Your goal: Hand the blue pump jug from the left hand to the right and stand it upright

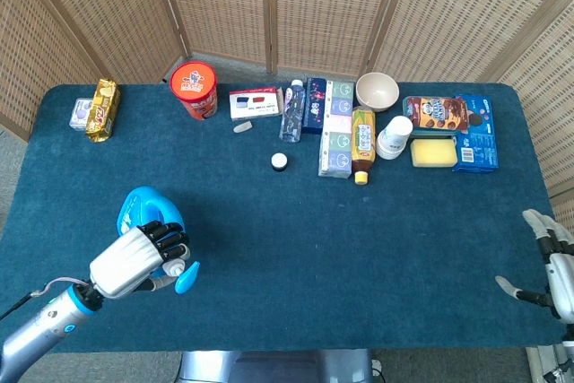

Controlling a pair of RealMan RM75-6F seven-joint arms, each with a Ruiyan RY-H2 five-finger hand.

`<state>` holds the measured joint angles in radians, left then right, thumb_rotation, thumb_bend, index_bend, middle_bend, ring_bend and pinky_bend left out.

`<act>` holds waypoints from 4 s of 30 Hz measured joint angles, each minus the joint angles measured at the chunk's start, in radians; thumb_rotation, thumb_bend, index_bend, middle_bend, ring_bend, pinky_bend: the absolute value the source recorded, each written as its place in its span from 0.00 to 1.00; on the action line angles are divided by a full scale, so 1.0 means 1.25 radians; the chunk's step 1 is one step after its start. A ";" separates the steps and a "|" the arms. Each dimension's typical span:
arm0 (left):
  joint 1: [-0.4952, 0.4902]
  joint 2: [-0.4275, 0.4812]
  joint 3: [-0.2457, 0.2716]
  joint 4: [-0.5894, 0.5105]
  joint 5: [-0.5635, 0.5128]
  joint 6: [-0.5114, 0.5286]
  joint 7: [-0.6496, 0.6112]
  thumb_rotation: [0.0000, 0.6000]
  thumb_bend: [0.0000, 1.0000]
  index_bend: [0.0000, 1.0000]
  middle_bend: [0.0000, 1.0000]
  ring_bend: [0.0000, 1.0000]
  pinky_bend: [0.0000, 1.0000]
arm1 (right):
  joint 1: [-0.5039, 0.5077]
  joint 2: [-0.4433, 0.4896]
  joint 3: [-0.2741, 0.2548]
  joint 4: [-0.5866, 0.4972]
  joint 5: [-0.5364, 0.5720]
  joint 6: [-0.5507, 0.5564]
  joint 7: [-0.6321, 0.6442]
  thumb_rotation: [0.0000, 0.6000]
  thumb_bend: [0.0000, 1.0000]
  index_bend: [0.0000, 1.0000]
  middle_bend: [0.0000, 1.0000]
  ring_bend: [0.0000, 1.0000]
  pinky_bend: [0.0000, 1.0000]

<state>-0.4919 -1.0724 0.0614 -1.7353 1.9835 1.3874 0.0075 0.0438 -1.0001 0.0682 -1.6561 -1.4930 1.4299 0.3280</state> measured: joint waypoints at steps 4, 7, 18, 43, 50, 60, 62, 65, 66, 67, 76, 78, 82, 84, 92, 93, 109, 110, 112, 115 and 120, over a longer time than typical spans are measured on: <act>-0.028 0.036 -0.007 -0.046 0.021 0.012 -0.062 1.00 0.41 0.70 0.63 0.51 0.68 | 0.023 -0.002 -0.003 -0.010 -0.015 -0.035 0.049 1.00 0.00 0.00 0.00 0.00 0.00; -0.052 0.039 -0.018 -0.068 0.023 0.004 -0.100 1.00 0.41 0.70 0.63 0.51 0.68 | 0.053 0.001 -0.001 -0.020 -0.024 -0.076 0.097 1.00 0.00 0.00 0.00 0.00 0.00; -0.159 0.001 -0.068 -0.084 -0.017 -0.087 -0.246 1.00 0.41 0.69 0.63 0.51 0.68 | 0.141 0.002 0.036 -0.017 0.001 -0.175 0.202 1.00 0.00 0.00 0.00 0.00 0.00; -0.317 -0.206 -0.196 -0.095 -0.163 -0.177 -0.308 1.00 0.41 0.69 0.63 0.51 0.68 | 0.289 -0.039 0.050 0.021 -0.111 -0.245 0.534 1.00 0.00 0.00 0.00 0.00 0.00; -0.338 -0.252 -0.216 -0.097 -0.215 -0.203 -0.269 1.00 0.41 0.69 0.63 0.51 0.68 | 0.310 -0.042 0.044 0.019 -0.126 -0.241 0.555 1.00 0.00 0.00 0.00 0.00 0.00; -0.364 -0.312 -0.229 -0.073 -0.261 -0.227 -0.229 1.00 0.41 0.69 0.63 0.51 0.68 | 0.342 -0.057 0.048 -0.007 -0.101 -0.250 0.506 1.00 0.00 0.00 0.00 0.00 0.00; -0.367 -0.323 -0.230 -0.069 -0.266 -0.227 -0.224 1.00 0.41 0.69 0.63 0.51 0.68 | 0.347 -0.063 0.054 -0.022 -0.077 -0.256 0.468 1.00 0.00 0.00 0.00 0.00 0.00; -0.372 -0.333 -0.232 -0.067 -0.271 -0.227 -0.219 1.00 0.41 0.68 0.63 0.51 0.68 | 0.353 -0.071 0.063 -0.045 -0.038 -0.265 0.422 1.00 0.00 0.00 0.00 0.00 0.00; -0.372 -0.336 -0.233 -0.067 -0.271 -0.226 -0.216 1.00 0.41 0.68 0.63 0.51 0.68 | 0.355 -0.073 0.066 -0.051 -0.028 -0.268 0.411 1.00 0.00 0.00 0.00 0.00 0.00; -0.374 -0.340 -0.234 -0.066 -0.273 -0.226 -0.213 1.00 0.41 0.68 0.63 0.51 0.68 | 0.357 -0.074 0.069 -0.056 -0.018 -0.271 0.401 1.00 0.00 0.00 0.00 0.00 0.00; -0.390 -0.382 -0.242 -0.044 -0.300 -0.235 -0.202 1.00 0.41 0.68 0.63 0.50 0.68 | 0.374 -0.091 0.086 -0.110 0.043 -0.291 0.294 1.00 0.00 0.00 0.00 0.00 0.00; -0.393 -0.390 -0.242 -0.037 -0.301 -0.237 -0.201 1.00 0.41 0.68 0.63 0.50 0.68 | 0.377 -0.098 0.093 -0.123 0.061 -0.293 0.269 1.00 0.00 0.00 0.00 0.00 0.00; -0.397 -0.406 -0.239 -0.028 -0.305 -0.237 -0.200 1.00 0.41 0.68 0.63 0.50 0.68 | 0.385 -0.105 0.106 -0.149 0.093 -0.299 0.244 1.00 0.00 0.00 0.00 0.00 0.00; -0.398 -0.410 -0.238 -0.024 -0.305 -0.235 -0.200 1.00 0.41 0.68 0.63 0.50 0.68 | 0.386 -0.105 0.110 -0.158 0.101 -0.300 0.231 1.00 0.00 0.00 0.00 0.00 0.00; -0.405 -0.419 -0.249 -0.017 -0.311 -0.233 -0.200 1.00 0.41 0.68 0.63 0.50 0.68 | 0.387 -0.100 0.117 -0.181 0.108 -0.303 0.219 1.00 0.00 0.00 0.00 0.00 0.00; -0.406 -0.420 -0.250 -0.017 -0.313 -0.234 -0.200 1.00 0.41 0.68 0.63 0.50 0.68 | 0.387 -0.099 0.117 -0.183 0.106 -0.303 0.219 1.00 0.00 0.00 0.00 0.00 0.00; -0.423 -0.442 -0.260 -0.020 -0.327 -0.243 -0.188 1.00 0.41 0.68 0.63 0.50 0.68 | 0.404 -0.091 0.130 -0.206 0.076 -0.333 0.339 1.00 0.00 0.00 0.00 0.00 0.00; -0.423 -0.442 -0.261 -0.021 -0.328 -0.242 -0.187 1.00 0.41 0.68 0.63 0.50 0.68 | 0.406 -0.091 0.130 -0.206 0.069 -0.337 0.358 1.00 0.00 0.00 0.00 0.00 0.00; -0.424 -0.442 -0.262 -0.020 -0.328 -0.242 -0.183 1.00 0.41 0.68 0.63 0.50 0.68 | 0.410 -0.091 0.129 -0.204 0.056 -0.342 0.377 1.00 0.00 0.00 0.00 0.00 0.00; -0.426 -0.446 -0.264 -0.020 -0.331 -0.242 -0.182 1.00 0.41 0.68 0.63 0.50 0.68 | 0.415 -0.095 0.128 -0.203 0.050 -0.345 0.377 1.00 0.00 0.00 0.00 0.00 0.00; -0.427 -0.450 -0.261 -0.020 -0.329 -0.240 -0.179 1.00 0.41 0.68 0.63 0.50 0.68 | 0.420 -0.108 0.131 -0.205 0.067 -0.340 0.342 1.00 0.00 0.00 0.01 0.00 0.00</act>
<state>-1.0262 -1.6350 -0.2648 -1.7602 1.5718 1.0872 -0.2165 0.5683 -1.1356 0.2322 -1.9128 -1.4087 1.0053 0.7559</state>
